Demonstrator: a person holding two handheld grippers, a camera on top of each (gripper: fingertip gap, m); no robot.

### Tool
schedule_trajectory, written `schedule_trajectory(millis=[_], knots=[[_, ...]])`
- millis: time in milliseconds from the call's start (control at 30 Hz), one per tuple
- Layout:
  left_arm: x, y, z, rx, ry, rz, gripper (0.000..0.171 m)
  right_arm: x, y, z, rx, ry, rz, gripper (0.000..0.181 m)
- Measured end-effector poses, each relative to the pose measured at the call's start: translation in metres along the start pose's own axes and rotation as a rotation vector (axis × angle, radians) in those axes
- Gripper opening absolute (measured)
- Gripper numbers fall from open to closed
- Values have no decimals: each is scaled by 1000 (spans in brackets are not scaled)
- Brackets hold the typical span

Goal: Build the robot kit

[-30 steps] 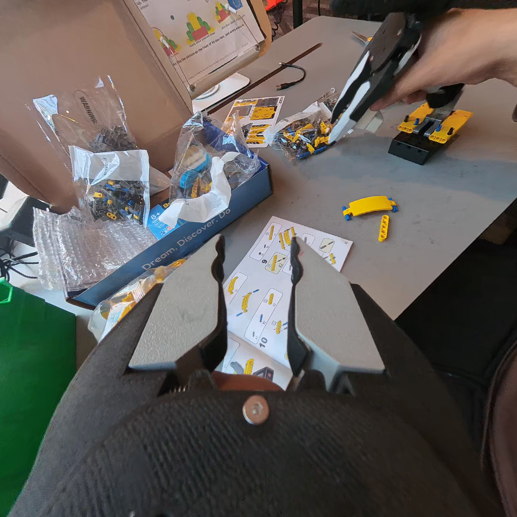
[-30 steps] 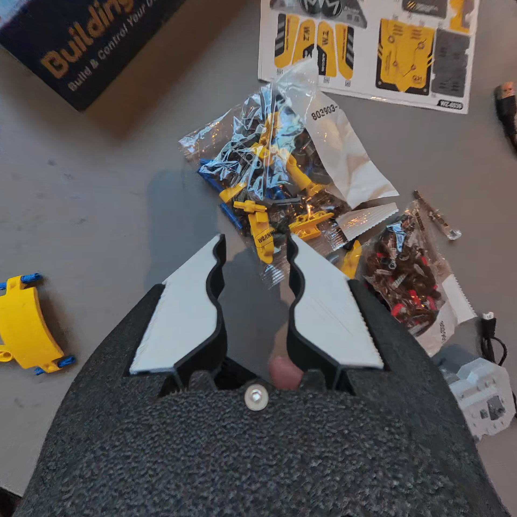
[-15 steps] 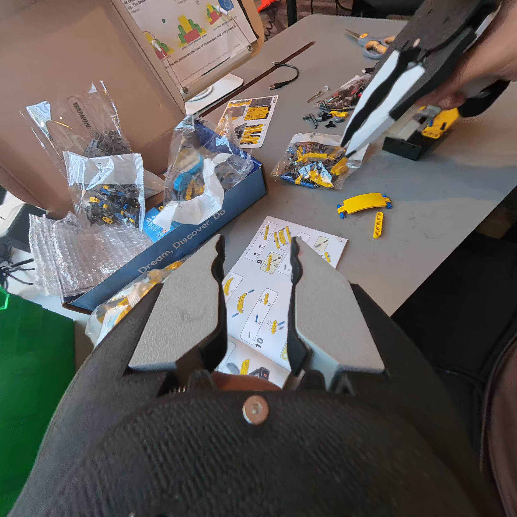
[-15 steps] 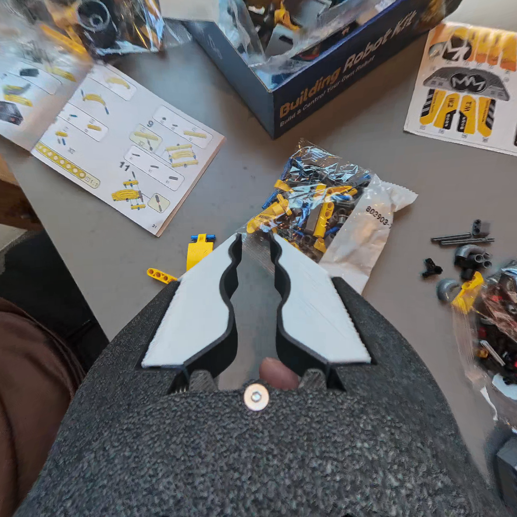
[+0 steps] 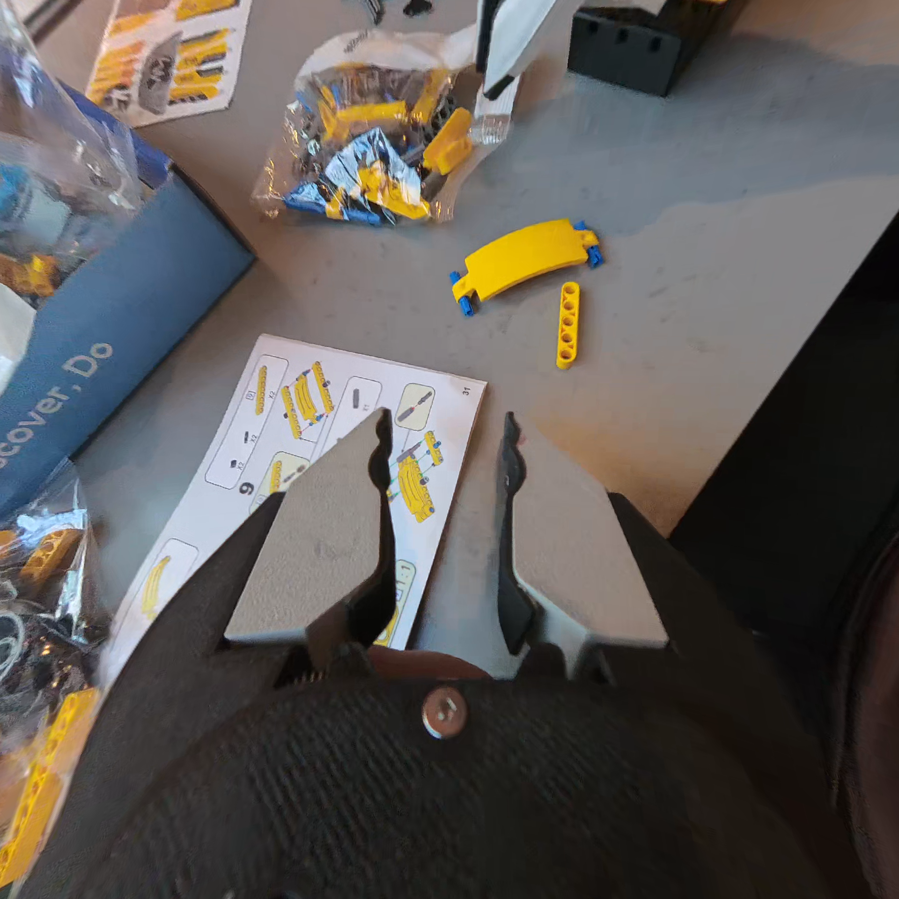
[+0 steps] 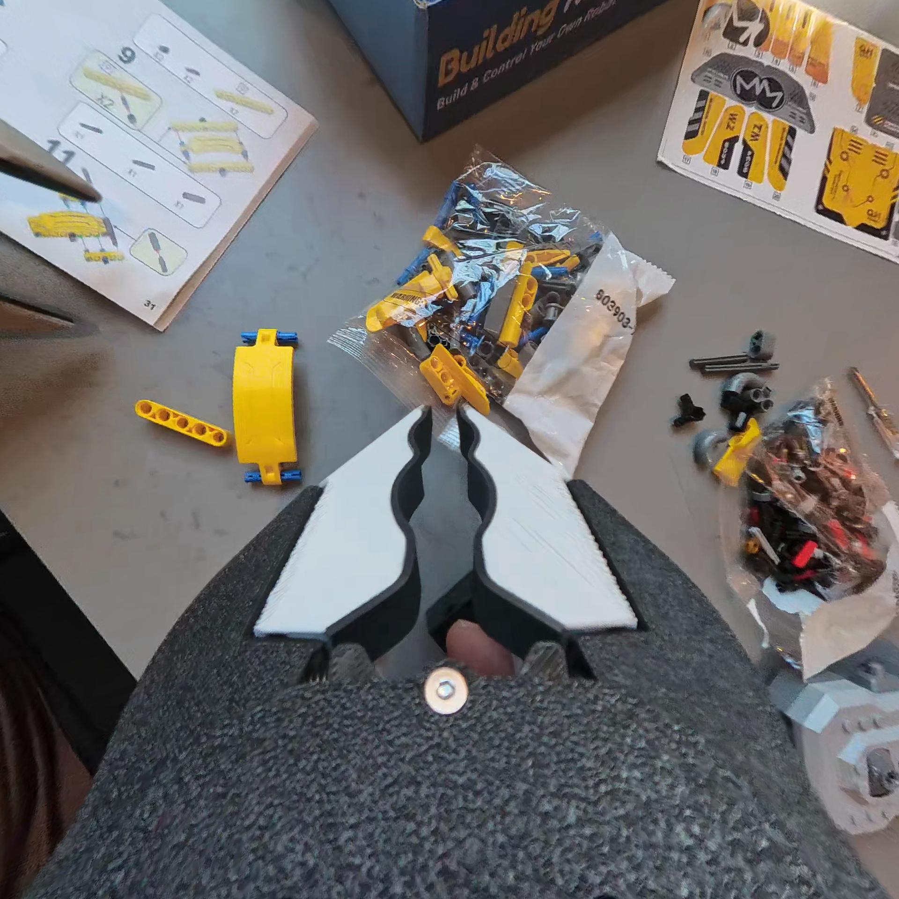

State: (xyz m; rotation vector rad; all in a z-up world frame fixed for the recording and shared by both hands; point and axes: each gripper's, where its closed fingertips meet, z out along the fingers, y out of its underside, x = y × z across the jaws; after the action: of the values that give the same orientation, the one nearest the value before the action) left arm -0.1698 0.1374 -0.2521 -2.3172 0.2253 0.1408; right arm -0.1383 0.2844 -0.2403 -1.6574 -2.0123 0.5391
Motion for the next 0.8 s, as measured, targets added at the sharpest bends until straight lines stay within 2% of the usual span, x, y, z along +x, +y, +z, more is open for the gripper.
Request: schedule_trajectory(millis=[100,200,300,433,667,800], knots=[[1,12,10,-22,19,-34,41,-11,-1,12,-2,-50,38,17],[5,12,12,3,83,-106,35,-11,-8,20,18,-20,59,29],[6,13,11,7,108,-130,39,-21,-25,22,107,-62,95,37],[8,13,11,6,100,-98,41,-18,-26,24,126,-51,119,31],[10,9,12,9,79,-77,43,13,-31,-14,145,120,44,33],[16,7,13,19,76,-27,37,27,-39,-44,222,126,87,33]])
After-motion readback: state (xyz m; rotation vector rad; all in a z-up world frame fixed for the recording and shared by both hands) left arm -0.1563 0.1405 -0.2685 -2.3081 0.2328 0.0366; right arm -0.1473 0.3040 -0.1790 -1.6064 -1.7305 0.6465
